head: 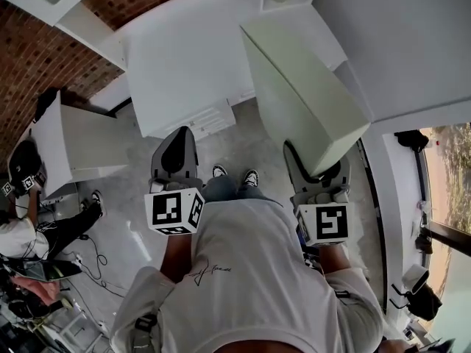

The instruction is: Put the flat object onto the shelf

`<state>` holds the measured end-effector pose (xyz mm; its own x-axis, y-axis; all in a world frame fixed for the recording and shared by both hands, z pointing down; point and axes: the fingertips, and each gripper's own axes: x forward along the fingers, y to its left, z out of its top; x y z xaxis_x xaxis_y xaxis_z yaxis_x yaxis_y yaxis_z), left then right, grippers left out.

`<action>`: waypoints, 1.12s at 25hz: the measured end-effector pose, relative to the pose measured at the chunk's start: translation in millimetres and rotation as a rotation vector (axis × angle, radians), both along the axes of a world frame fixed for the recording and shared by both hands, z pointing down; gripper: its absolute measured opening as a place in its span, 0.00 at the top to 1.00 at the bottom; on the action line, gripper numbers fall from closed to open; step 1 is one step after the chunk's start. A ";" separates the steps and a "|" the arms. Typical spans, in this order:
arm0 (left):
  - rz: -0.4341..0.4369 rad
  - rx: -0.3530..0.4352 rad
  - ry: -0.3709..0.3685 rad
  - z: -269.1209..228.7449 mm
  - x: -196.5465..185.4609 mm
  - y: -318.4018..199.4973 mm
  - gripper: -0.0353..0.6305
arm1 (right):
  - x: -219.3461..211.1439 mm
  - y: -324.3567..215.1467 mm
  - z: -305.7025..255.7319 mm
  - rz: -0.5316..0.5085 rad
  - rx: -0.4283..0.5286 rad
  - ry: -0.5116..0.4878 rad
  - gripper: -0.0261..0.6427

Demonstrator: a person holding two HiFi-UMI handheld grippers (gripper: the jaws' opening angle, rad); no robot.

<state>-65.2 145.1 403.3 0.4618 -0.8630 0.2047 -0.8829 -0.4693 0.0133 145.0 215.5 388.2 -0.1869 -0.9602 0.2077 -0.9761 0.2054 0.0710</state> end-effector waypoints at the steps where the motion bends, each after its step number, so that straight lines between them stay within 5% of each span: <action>1: -0.007 -0.001 0.004 -0.4 1.8 -4.6 0.93 | 0.9 -5.4 -0.4 -0.002 -0.001 -0.009 0.54; 28: 0.019 0.050 0.015 -39.9 2.3 -217.1 0.93 | -33.2 -218.4 -31.8 -0.080 0.022 0.015 0.54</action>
<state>-62.9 -72.0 363.4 0.4807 -0.8631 0.1546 -0.8738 -0.4862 0.0023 111.7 -3.0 356.4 -0.2599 -0.9467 0.1903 -0.9555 0.2806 0.0910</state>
